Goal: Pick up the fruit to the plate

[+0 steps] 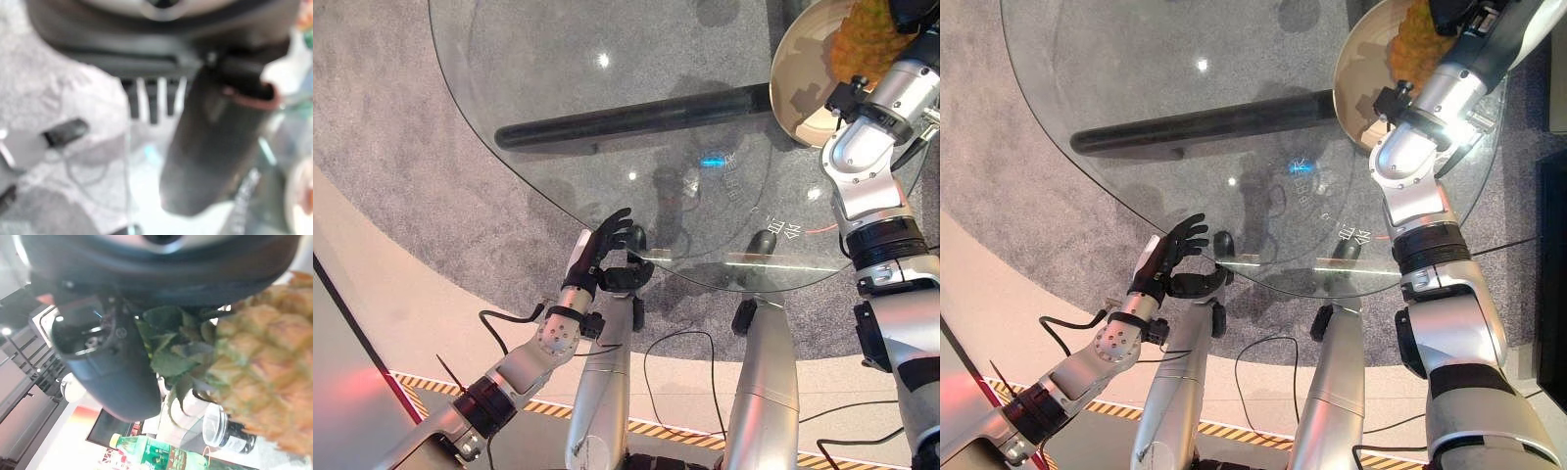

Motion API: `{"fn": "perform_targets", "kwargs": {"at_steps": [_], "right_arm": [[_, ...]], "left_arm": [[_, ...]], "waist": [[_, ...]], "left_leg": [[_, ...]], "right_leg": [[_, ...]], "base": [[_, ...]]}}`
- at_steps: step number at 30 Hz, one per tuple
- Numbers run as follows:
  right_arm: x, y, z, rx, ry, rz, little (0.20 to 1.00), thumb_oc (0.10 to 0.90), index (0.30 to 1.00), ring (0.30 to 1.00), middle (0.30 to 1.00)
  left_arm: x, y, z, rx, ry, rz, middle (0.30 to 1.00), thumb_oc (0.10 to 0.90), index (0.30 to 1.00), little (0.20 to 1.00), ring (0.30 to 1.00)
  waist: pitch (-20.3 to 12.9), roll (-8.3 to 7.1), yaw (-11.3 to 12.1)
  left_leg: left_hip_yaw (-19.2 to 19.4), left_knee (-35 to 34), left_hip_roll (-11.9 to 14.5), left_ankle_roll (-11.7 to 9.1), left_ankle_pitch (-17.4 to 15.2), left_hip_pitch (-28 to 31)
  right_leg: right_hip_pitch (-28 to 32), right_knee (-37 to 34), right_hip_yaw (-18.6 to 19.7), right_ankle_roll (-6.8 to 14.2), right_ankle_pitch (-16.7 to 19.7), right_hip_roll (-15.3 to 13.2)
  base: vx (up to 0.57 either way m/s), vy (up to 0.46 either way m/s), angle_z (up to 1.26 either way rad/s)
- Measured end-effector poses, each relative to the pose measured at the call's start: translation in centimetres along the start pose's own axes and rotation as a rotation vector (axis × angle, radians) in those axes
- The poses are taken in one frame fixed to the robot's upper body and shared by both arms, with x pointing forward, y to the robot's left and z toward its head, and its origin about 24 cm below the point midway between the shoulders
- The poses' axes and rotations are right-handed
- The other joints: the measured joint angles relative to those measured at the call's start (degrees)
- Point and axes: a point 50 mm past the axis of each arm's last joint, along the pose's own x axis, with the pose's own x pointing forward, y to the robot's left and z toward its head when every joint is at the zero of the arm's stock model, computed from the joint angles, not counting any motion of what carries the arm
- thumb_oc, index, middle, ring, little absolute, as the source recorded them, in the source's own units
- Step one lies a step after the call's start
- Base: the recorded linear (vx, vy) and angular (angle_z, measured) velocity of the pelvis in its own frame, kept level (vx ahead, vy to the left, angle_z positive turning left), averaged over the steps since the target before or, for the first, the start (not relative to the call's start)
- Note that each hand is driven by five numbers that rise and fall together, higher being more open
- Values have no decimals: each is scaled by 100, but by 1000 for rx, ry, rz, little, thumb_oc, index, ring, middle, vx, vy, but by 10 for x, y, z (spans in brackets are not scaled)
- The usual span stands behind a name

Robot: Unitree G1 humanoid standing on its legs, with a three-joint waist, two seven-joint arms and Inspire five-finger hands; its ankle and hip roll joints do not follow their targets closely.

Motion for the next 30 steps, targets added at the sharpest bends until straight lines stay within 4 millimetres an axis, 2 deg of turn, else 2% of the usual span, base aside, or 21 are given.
{"fn": "perform_targets", "kwargs": {"at_steps": [1, 2, 3, 4, 5, 24, 30], "right_arm": [[0, 0, 0, 2, -2, 1, 420, 320, 488, 488, 488], [1, 0, 0, 4, -4, 4, 458, 358, 521, 521, 521], [1, 0, 1, 5, -6, 5, 576, 476, 622, 622, 622], [1, 0, 1, 5, -5, 7, 809, 709, 822, 822, 822], [2, 0, 1, 5, -5, 9, 900, 800, 900, 900, 900], [-2, 2, -3, -28, 23, 53, 900, 800, 900, 900, 900], [-26, -3, -16, -65, 81, 103, 900, 800, 900, 900, 900]], "left_arm": [[0, 0, 0, -1, 0, 1, 900, 800, 900, 900, 900], [0, 0, 0, -2, -1, 4, 900, 800, 900, 900, 900], [0, 1, 1, -2, -2, 6, 900, 800, 900, 900, 900], [0, 1, 0, -3, 0, 8, 900, 800, 900, 900, 900], [0, 1, 0, -5, 1, 11, 900, 800, 900, 900, 900], [1, -1, 0, -11, 8, 10, 900, 800, 900, 900, 900], [-2, -11, -4, -10, 31, -39, 900, 800, 900, 900, 900]], "waist": [[-1, 2, -1], [-6, 9, -5], [-7, 11, -5], [-8, 12, -6], [-8, 12, -8], [-8, 12, -22], [-8, 11, -52]], "left_leg": [[0, -15, 0, 1, 5, 0], [0, -49, -2, 3, 21, 1], [0, -57, -5, 4, 26, 1], [0, -57, -5, 4, 26, 1], [0, -58, -6, 4, 26, 1], [1, 1, -9, 6, 27, 29], [2, 25, -13, 10, 24, 229]], "right_leg": [[0, -12, -3, -15, 14, 0], [0, -40, -8, -11, 24, 0], [0, -51, -8, -21, 38, 0], [0, -52, -7, -24, 40, 0], [0, -54, -8, -25, 41, 0], [64, -67, -8, -39, 98, 0], [351, -201, -18, -16, 165, 6]], "base": [[0, 0, 0], [0, 0, 0], [0, 0, 0], [0, 0, 0], [0, 0, 0], [0, 0, 0], [0, 0, 0]]}}
